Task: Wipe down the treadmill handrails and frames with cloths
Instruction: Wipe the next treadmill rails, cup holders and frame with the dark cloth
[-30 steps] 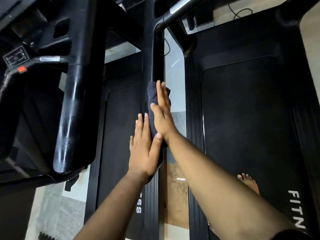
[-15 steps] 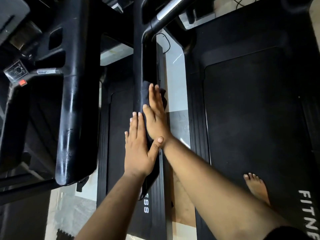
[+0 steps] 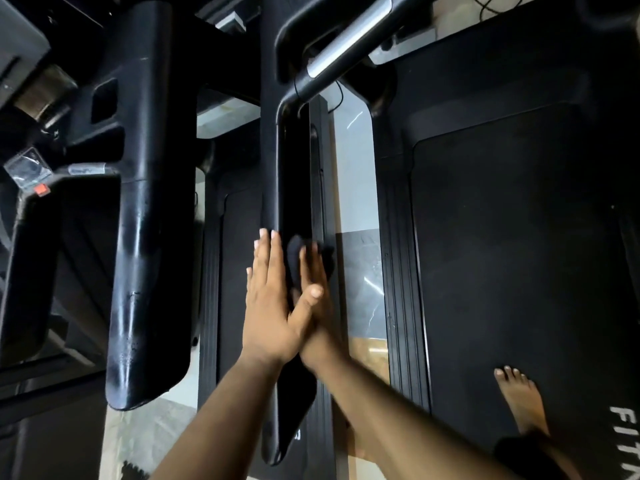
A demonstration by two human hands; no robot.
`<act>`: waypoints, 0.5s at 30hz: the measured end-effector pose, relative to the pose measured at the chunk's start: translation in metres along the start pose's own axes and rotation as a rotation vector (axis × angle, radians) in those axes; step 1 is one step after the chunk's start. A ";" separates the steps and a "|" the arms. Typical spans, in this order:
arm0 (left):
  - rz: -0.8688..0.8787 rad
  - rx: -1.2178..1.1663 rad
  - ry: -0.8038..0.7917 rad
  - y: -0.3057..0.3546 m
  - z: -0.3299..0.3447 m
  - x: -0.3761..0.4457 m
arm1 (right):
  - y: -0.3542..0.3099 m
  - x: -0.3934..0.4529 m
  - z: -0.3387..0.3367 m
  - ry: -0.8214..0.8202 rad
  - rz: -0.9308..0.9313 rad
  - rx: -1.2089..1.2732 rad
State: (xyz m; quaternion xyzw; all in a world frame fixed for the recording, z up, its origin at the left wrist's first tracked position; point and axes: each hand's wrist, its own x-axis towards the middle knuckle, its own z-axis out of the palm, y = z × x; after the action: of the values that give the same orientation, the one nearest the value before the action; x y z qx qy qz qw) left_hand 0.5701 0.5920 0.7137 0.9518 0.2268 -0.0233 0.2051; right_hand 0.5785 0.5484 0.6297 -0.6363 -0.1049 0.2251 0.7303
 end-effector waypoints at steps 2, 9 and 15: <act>0.002 -0.002 0.000 -0.001 0.000 0.001 | -0.001 -0.013 -0.001 -0.034 0.010 0.028; -0.008 0.019 -0.013 -0.005 0.002 0.002 | -0.032 0.116 -0.018 -0.010 -0.089 0.028; -0.026 0.005 -0.012 -0.004 0.002 0.000 | -0.019 0.043 -0.015 -0.072 -0.084 0.039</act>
State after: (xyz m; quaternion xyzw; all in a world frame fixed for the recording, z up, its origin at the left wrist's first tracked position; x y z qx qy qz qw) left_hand 0.5690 0.5943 0.7105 0.9492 0.2379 -0.0324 0.2036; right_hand 0.6264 0.5536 0.6403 -0.6084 -0.1536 0.2191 0.7472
